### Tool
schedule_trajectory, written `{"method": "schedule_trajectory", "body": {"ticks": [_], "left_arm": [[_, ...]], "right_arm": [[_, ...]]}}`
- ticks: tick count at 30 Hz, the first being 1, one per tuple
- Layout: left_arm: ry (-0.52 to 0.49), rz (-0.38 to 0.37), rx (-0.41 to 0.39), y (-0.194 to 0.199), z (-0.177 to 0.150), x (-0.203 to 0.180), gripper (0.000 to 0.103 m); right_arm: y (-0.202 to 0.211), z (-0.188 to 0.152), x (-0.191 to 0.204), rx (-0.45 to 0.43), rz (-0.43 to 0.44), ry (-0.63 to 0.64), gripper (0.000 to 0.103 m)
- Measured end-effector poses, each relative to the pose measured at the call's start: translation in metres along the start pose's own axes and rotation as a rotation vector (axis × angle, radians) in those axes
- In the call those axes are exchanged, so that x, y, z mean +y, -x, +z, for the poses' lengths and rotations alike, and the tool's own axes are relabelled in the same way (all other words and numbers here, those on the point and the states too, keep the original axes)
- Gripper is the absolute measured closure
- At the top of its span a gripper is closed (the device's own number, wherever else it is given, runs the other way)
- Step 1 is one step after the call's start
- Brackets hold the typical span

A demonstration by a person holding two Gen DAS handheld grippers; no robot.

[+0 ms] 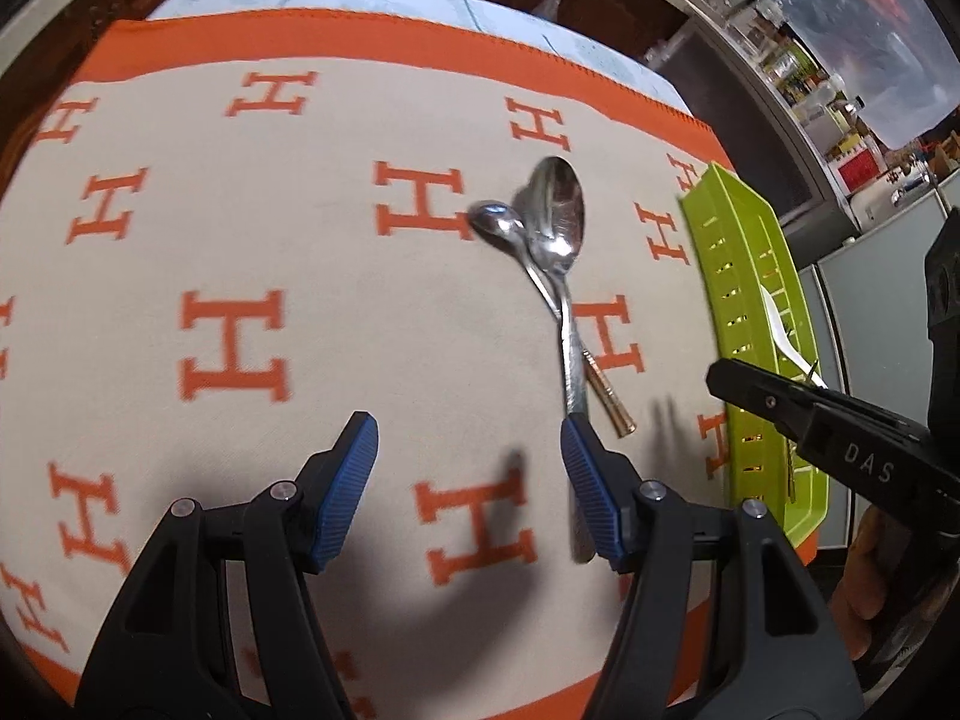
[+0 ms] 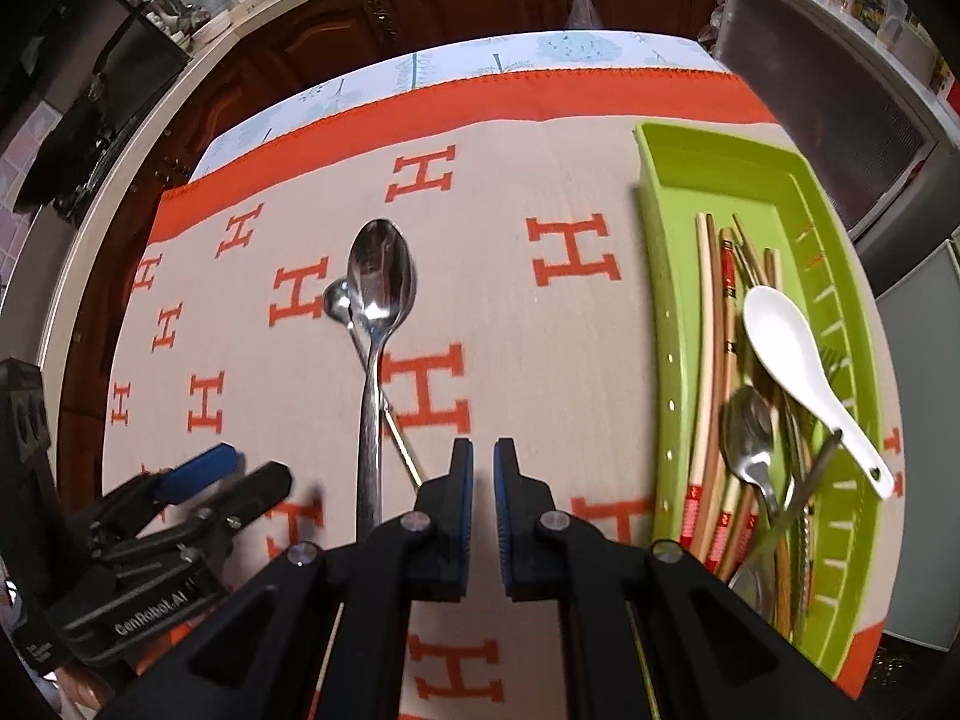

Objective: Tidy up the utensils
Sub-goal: 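Grasp the large steel spoon by its handle with the left tool, then grasp the small steel spoon with the right tool while the left tool holds the large spoon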

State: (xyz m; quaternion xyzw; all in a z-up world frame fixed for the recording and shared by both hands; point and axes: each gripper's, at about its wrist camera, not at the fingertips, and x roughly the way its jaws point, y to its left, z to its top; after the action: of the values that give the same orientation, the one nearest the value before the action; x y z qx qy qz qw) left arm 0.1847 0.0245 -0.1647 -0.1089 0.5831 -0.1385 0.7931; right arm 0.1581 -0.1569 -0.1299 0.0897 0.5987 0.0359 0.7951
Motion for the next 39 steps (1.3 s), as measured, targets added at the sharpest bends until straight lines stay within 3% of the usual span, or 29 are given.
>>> {"method": "schedule_trajectory", "body": {"ticks": [4, 9, 14, 15, 16, 17, 26, 32, 36, 37, 39], "left_arm": [[-0.054, -0.023, 0.039, -0.016, 0.006, -0.02, 0.049], [-0.14, 0.049, 0.035, -0.033, 0.014, -0.05, 0.052], [-0.231, 0.115, 0.024, -0.045, 0.021, -0.07, 0.063], [-0.237, 0.103, 0.024, -0.046, 0.022, -0.071, 0.068], [-0.239, 0.063, 0.032, -0.047, 0.023, -0.074, 0.089], [-0.223, 0.036, 0.051, -0.049, 0.025, -0.074, 0.094], [-0.076, 0.015, 0.07, -0.033, 0.017, -0.036, 0.097], [-0.017, 0.046, 0.017, -0.003, 0.005, -0.002, 0.103], [0.008, 0.051, 0.026, 0.005, -0.004, 0.019, 0.103], [0.014, 0.048, 0.027, 0.008, -0.007, 0.023, 0.103], [0.026, 0.041, 0.027, 0.013, -0.01, 0.03, 0.103]], "right_arm": [[-0.005, 0.005, -0.004, 0.009, 0.022, -0.023, 0.096], [-0.007, 0.005, -0.01, 0.014, 0.045, -0.043, 0.096], [-0.005, 0.003, -0.017, 0.006, 0.058, -0.059, 0.096], [-0.005, 0.003, -0.018, 0.005, 0.058, -0.061, 0.096], [-0.005, 0.002, -0.019, 0.005, 0.061, -0.063, 0.096], [-0.006, 0.002, -0.02, 0.006, 0.065, -0.066, 0.096], [-0.015, 0.006, 0.003, 0.044, 0.118, 0.028, 0.096], [-0.038, 0.016, 0.035, 0.105, 0.139, 0.143, 0.096], [-0.053, 0.018, 0.054, 0.151, 0.161, 0.216, 0.096], [-0.056, 0.018, 0.059, 0.158, 0.158, 0.237, 0.095], [-0.058, 0.016, 0.066, 0.164, 0.159, 0.277, 0.085]]}}
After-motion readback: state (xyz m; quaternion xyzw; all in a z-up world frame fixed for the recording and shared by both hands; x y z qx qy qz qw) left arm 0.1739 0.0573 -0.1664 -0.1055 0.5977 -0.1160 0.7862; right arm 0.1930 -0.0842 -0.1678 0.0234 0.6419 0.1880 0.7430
